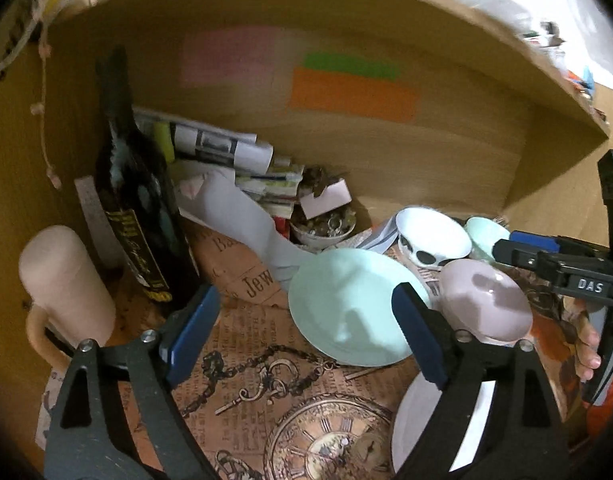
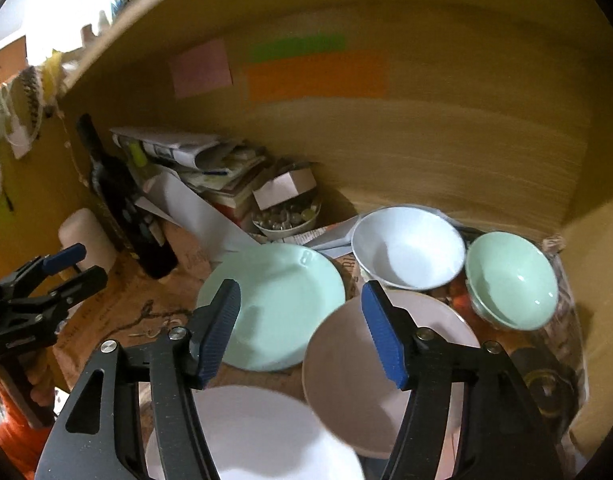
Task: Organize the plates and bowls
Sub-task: 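Close both grippers on the mint-green plate rim, then lift the mint-green plate with both grippers toward the stacked plates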
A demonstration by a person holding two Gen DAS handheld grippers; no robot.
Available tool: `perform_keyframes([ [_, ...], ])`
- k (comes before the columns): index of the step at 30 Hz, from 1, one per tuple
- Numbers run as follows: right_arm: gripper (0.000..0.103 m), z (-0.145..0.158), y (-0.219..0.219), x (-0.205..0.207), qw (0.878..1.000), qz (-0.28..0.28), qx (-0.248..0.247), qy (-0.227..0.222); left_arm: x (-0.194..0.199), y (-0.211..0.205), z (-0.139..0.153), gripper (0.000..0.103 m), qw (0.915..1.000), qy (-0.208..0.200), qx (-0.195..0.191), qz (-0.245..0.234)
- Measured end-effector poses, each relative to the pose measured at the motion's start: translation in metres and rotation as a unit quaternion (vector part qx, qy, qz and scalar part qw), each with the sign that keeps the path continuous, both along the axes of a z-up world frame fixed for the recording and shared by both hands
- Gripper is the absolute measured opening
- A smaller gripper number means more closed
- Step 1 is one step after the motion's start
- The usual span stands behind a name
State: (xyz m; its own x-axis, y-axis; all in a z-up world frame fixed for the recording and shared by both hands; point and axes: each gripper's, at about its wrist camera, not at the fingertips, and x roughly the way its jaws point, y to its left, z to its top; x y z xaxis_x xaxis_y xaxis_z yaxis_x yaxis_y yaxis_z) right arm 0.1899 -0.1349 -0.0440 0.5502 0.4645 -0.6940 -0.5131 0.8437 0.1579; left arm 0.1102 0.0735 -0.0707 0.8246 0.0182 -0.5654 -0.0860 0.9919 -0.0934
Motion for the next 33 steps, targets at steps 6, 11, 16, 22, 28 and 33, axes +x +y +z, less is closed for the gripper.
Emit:
perform_keyframes([
  [6, 0.06, -0.03, 0.017, 0.038, 0.999, 0.008, -0.033, 0.042, 0.035, 0.014, -0.029, 0.089, 0.9986, 0.05, -0.012, 0.005],
  [11, 0.06, -0.054, 0.031, 0.067, 0.995, 0.021, -0.054, 0.086, 0.059, 0.02, -0.056, 0.089, 0.9952, 0.096, -0.022, -0.003],
  [16, 0.06, -0.073, 0.044, 0.085, 0.989, 0.036, -0.085, 0.12, 0.072, 0.02, -0.074, 0.088, 0.9911, 0.129, -0.024, -0.019],
  [22, 0.054, -0.088, 0.051, 0.104, 0.981, 0.037, -0.115, 0.151, 0.085, 0.019, -0.09, 0.066, 0.9846, 0.165, -0.035, -0.046],
  [28, 0.044, -0.104, 0.051, 0.119, 0.97, 0.039, -0.136, 0.198, 0.093, 0.02, -0.104, 0.046, 0.9774, 0.189, -0.063, -0.07],
  [33, 0.043, -0.109, 0.05, 0.122, 0.965, 0.042, -0.163, 0.203, 0.098, 0.022, -0.112, 0.032, 0.9723, 0.2, -0.085, -0.085],
])
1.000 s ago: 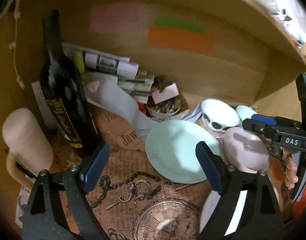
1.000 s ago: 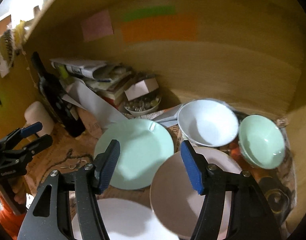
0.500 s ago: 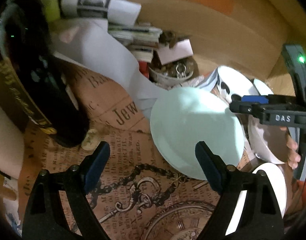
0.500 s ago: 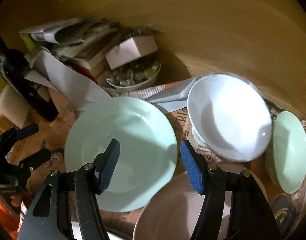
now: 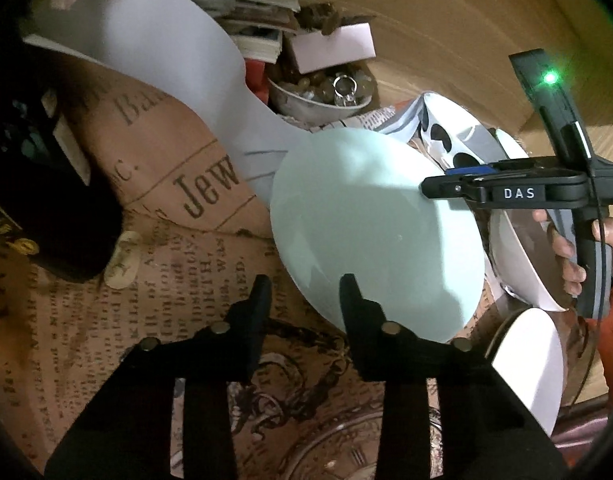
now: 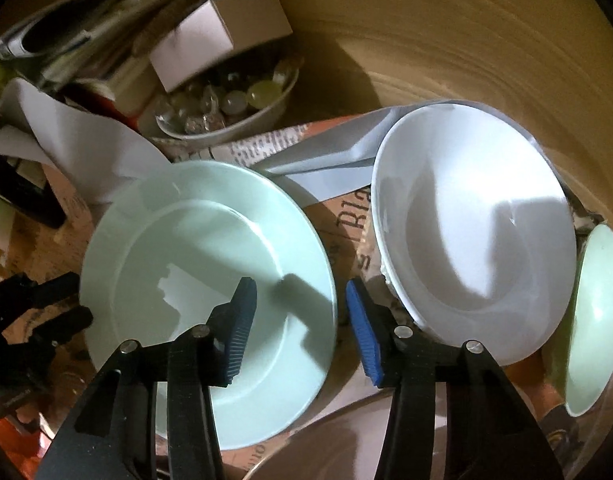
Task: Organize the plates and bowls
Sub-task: 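Lift the mint-green plate with both grippers toward the stacked plates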
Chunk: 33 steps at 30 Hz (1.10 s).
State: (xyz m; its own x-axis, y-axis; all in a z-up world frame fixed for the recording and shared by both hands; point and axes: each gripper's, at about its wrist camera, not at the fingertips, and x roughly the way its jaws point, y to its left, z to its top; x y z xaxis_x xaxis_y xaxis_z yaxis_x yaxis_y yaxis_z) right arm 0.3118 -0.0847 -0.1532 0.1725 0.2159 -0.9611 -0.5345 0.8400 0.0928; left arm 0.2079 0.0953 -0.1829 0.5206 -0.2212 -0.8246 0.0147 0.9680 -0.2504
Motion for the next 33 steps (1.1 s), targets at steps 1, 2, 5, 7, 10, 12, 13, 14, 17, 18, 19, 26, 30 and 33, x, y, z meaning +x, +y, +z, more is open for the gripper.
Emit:
perform_keyframes([
  [1, 0.043, 0.0, 0.0, -0.001, 1.0, 0.004, -0.004, 0.0, 0.002, -0.001, -0.002, 0.031, 1.0, 0.003, -0.003, -0.003],
  [2, 0.043, 0.0, 0.0, -0.001, 1.0, 0.007, -0.006, 0.0, 0.003, -0.002, -0.004, 0.029, 0.9999, 0.006, -0.006, -0.008],
  [5, 0.04, -0.002, 0.003, -0.005, 1.0, 0.016, -0.019, -0.005, 0.007, -0.005, -0.007, 0.027, 0.9997, 0.011, -0.014, -0.016],
  [7, 0.037, -0.002, 0.006, -0.006, 1.0, 0.019, -0.023, -0.007, 0.008, -0.006, -0.008, 0.025, 0.9996, 0.011, -0.017, -0.02],
  [10, 0.037, -0.001, 0.003, -0.006, 0.999, 0.022, -0.023, -0.007, 0.008, -0.008, -0.008, 0.024, 0.9996, 0.01, -0.015, -0.024],
  [12, 0.037, -0.002, 0.001, -0.008, 1.0, 0.021, -0.021, -0.008, 0.007, -0.007, -0.009, 0.024, 0.9996, 0.009, -0.013, -0.024],
  [13, 0.037, -0.001, 0.0, -0.008, 1.0, 0.02, -0.021, -0.008, 0.007, -0.007, -0.009, 0.024, 0.9996, 0.009, -0.014, -0.024],
  [14, 0.036, -0.002, 0.003, -0.007, 0.999, 0.021, -0.022, -0.01, 0.007, -0.007, -0.009, 0.024, 0.9996, 0.01, -0.013, -0.023],
  [17, 0.032, -0.001, 0.016, -0.012, 0.999, 0.023, -0.02, -0.016, 0.005, -0.005, -0.008, 0.024, 0.9998, 0.009, -0.002, -0.016],
  [18, 0.032, 0.001, 0.017, -0.015, 1.0, 0.022, -0.015, -0.016, 0.004, -0.003, -0.007, 0.024, 0.9999, 0.009, -0.001, -0.013],
  [19, 0.031, 0.001, 0.019, -0.017, 1.0, 0.021, -0.01, -0.015, 0.003, -0.001, -0.007, 0.024, 0.9999, 0.009, -0.001, -0.01],
  [26, 0.029, 0.001, 0.03, -0.025, 1.0, 0.027, 0.005, -0.012, -0.005, 0.013, -0.003, 0.024, 0.9998, 0.0, 0.007, 0.016],
  [30, 0.029, 0.009, 0.029, -0.035, 1.0, 0.021, 0.018, -0.013, -0.013, 0.018, 0.002, 0.024, 0.9997, -0.006, 0.009, 0.02],
  [33, 0.029, 0.016, 0.029, -0.052, 0.999, 0.011, 0.034, -0.011, -0.019, 0.018, 0.008, 0.024, 0.9995, -0.015, 0.017, 0.023],
])
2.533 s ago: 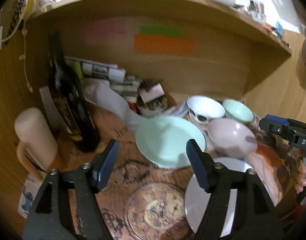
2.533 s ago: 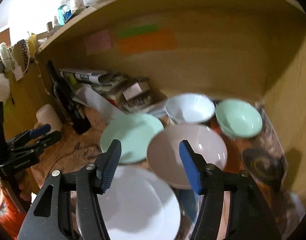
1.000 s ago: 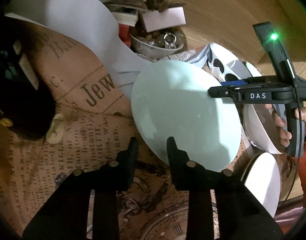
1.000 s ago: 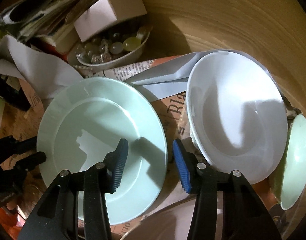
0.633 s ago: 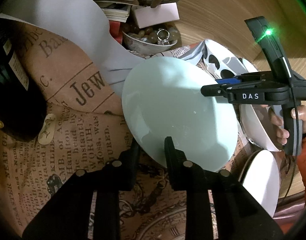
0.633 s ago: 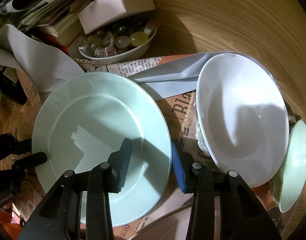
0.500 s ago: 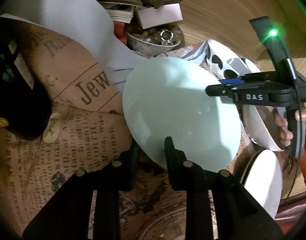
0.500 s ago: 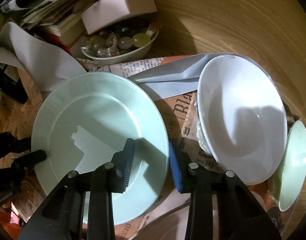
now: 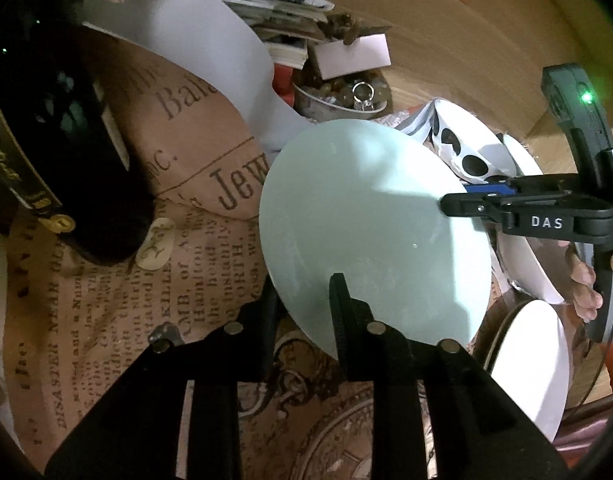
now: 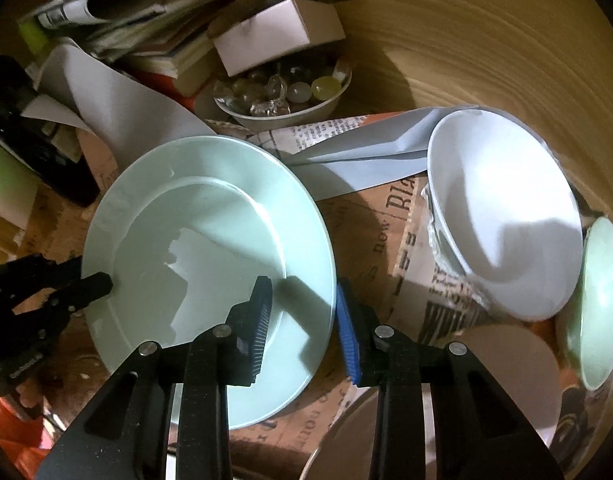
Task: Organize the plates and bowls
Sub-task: 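Lift the mint-green plate with both grippers toward the stacked plates, then carry the mint-green plate with both grippers and lower it onto the white plate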
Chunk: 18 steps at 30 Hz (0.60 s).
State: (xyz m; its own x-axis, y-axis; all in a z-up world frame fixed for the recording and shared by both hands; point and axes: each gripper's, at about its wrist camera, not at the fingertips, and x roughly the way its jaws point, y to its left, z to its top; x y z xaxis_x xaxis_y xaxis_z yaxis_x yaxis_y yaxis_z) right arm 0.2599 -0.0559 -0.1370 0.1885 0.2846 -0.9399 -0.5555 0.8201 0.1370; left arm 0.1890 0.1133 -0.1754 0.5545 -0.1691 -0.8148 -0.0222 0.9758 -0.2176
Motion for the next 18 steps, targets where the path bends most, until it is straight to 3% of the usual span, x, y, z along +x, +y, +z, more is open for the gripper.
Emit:
perform_keyframes([
  [18, 0.026, 0.062, -0.019, -0.053, 0.994, -0.01, 0.067, -0.083, -0.041, 0.0, 0.054, 0.024, 0.9972, -0.069, 0.003, 0.029],
])
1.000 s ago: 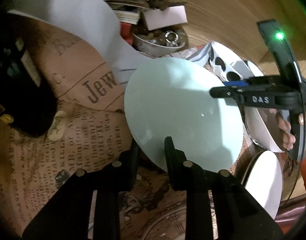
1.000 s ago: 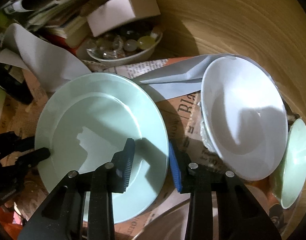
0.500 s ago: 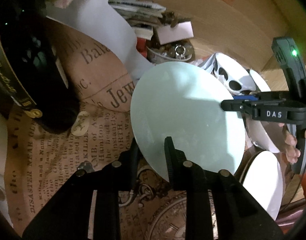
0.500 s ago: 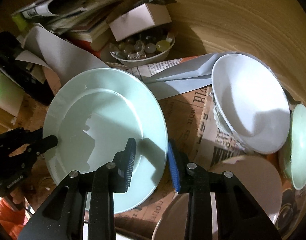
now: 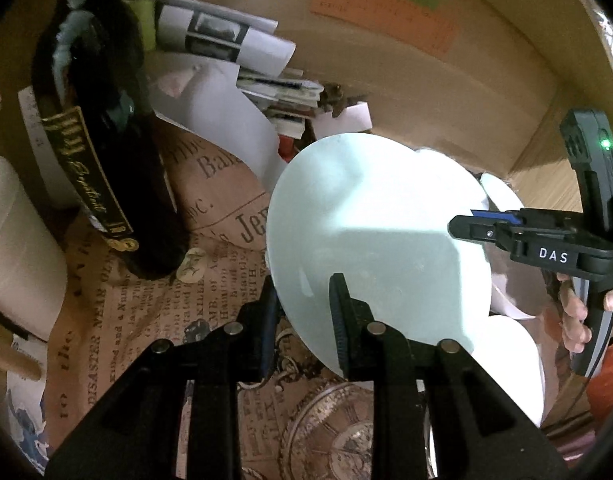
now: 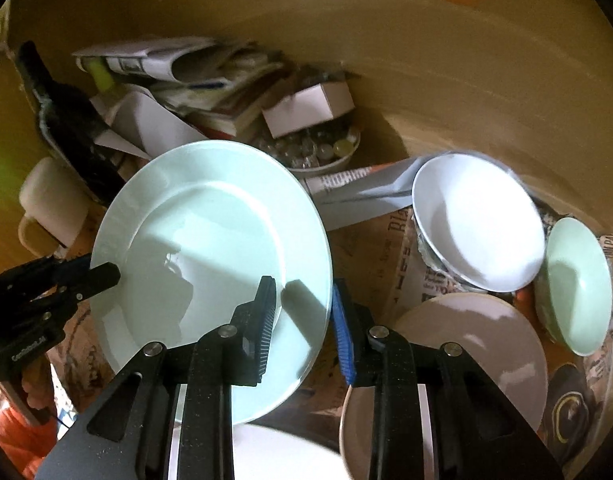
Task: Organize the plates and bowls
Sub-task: 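Carry the mint-green plate with both grippers and lower it onto the white plate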
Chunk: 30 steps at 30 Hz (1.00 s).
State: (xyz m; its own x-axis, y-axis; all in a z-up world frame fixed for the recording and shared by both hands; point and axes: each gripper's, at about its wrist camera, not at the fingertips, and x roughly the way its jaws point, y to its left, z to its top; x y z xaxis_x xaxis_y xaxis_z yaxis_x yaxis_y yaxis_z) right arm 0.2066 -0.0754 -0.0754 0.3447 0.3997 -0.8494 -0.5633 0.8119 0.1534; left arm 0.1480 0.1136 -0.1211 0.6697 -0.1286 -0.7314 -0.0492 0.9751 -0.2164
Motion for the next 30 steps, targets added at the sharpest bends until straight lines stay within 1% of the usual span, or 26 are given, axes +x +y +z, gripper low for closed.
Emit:
perform_keyframes([
  [3, 0.026, 0.007, -0.005, -0.009, 1.0, -0.003, 0.014, -0.006, -0.009, -0.002, 0.006, 0.024, 0.9999, -0.009, 0.005, 0.004],
  [4, 0.025, 0.003, -0.012, -0.003, 1.0, -0.002, 0.016, -0.008, -0.012, -0.002, 0.008, 0.024, 0.9999, -0.012, 0.006, 0.004],
  [10, 0.025, 0.012, -0.023, -0.01, 0.999, -0.006, 0.033, -0.023, -0.033, -0.01, 0.019, 0.024, 0.9995, -0.03, 0.007, 0.003],
  [21, 0.026, 0.025, -0.041, -0.048, 0.998, -0.018, 0.05, -0.041, -0.065, -0.027, 0.032, 0.024, 0.9986, -0.051, 0.012, -0.004],
  [30, 0.025, 0.018, -0.058, -0.071, 0.997, -0.029, 0.054, -0.035, -0.088, -0.049, 0.036, 0.024, 0.9979, -0.059, 0.024, -0.013],
])
